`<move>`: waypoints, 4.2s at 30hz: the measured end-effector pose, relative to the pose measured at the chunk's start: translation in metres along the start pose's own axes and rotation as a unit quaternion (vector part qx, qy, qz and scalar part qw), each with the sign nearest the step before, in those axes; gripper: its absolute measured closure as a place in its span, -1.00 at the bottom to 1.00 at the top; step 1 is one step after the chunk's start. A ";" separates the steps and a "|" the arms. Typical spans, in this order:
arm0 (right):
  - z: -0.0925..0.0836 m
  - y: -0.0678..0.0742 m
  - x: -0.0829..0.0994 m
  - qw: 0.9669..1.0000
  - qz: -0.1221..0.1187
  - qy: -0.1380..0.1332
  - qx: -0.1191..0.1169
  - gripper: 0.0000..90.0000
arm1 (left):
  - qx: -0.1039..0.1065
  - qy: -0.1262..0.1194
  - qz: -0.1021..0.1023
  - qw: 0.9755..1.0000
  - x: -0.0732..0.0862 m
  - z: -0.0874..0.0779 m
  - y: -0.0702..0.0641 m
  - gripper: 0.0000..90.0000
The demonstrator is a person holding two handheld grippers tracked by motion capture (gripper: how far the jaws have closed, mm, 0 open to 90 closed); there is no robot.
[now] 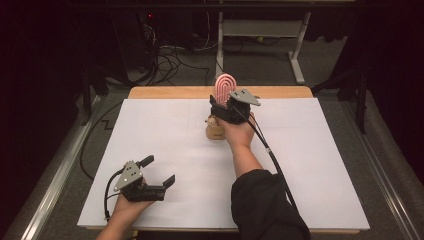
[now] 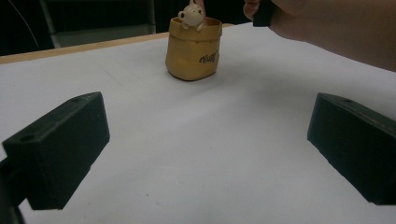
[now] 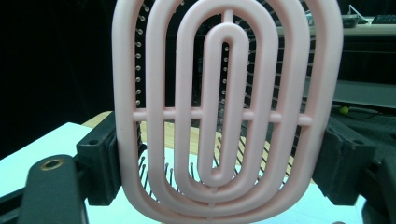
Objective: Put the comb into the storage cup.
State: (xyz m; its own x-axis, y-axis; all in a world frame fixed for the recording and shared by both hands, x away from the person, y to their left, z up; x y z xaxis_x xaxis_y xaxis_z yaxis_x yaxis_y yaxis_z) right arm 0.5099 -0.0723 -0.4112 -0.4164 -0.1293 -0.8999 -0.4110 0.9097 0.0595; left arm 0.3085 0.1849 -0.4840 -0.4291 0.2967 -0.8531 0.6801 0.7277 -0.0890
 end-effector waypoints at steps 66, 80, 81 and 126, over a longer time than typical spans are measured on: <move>0.012 -0.025 -0.006 0.999 0.022 0.026 0.014 -0.65 | 0.003 0.013 0.010 1.000 0.003 0.002 -0.002 -1.00; 0.014 -0.029 -0.004 0.999 0.017 0.033 0.018 -0.70 | 0.004 0.017 0.008 1.000 0.003 0.002 -0.002 -1.00; 0.015 -0.028 -0.004 0.999 0.016 0.033 0.019 -0.71 | 0.003 0.018 0.009 1.000 0.003 0.002 -0.002 -1.00; 0.017 -0.031 0.000 0.998 0.016 0.050 0.020 -0.92 | 0.004 0.014 0.005 1.000 0.004 0.002 -0.002 -1.00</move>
State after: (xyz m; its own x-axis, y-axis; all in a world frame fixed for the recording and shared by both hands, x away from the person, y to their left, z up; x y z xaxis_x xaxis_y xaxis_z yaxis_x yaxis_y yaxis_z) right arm 0.5368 -0.0939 -0.4207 -0.5085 -0.1358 -0.8503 -0.3641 0.9288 0.0695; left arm 0.3068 0.1833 -0.4879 -0.4396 0.3208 -0.8390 0.6890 0.7197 -0.0858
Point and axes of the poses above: each handheld gripper's, and its own axes: z roughly forward along the jaws, x roughly out of its underside, y roughly to its left, the point moved 4 cm from there along z, roughly forward along the jaws, and after that the axes turned 14 degrees about y, right-handed, at the moved point
